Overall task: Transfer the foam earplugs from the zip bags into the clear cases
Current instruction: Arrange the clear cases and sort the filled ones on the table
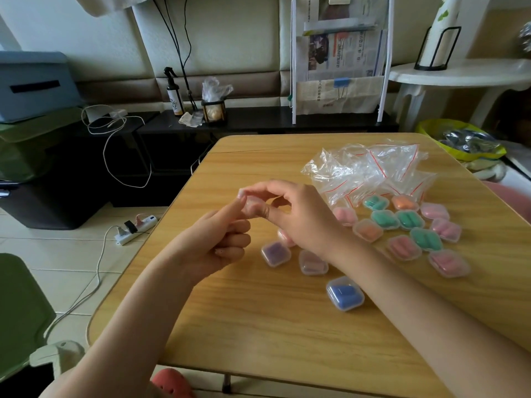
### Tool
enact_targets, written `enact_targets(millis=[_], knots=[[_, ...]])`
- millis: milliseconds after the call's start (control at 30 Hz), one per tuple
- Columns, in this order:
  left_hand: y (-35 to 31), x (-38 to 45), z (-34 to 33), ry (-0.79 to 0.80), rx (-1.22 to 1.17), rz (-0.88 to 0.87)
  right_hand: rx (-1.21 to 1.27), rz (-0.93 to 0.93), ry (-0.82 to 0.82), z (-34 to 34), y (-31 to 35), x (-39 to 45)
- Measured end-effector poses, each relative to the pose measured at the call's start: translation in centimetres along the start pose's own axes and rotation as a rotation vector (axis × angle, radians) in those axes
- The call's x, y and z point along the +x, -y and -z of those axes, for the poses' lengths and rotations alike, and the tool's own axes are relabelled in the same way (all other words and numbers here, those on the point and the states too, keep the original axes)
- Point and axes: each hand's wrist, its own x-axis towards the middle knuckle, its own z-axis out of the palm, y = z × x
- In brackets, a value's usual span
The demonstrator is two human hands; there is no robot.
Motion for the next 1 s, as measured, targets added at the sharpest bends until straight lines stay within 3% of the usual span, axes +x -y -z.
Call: enact_targets(millis=[133,233,400,700,867,1000], knots=[[0.7,0.3,-1.0,-0.020,-0.406,0.070,0.009,0.040,-0.032,-0.5,0.1,0.0],[1.1,0.6,-1.5,-0.074,-0.502,0.027,-0.009,0.061,-0.059,-0.5,-0.2,0.0],[1.2,0.8,-1.9,-0.081,-0.368,-0.028,0.139,-0.030,-0.122,-0.5,-0.6,0.2],[0.8,0.7,-1.3,-0.011,-0.183,-0.033,0.379,-0.185,-0.080,0.1,-0.7,0.5],[1.1,0.0,-1.7,0.148,0.106,-0.077,0.566,-0.231,-0.036,0.7,-0.4,0.5],[0.8,-0.3,-1.4,0.307,0.145,-0.044,0.640,-0.292,-0.045,0.6,-0.3,0.4]])
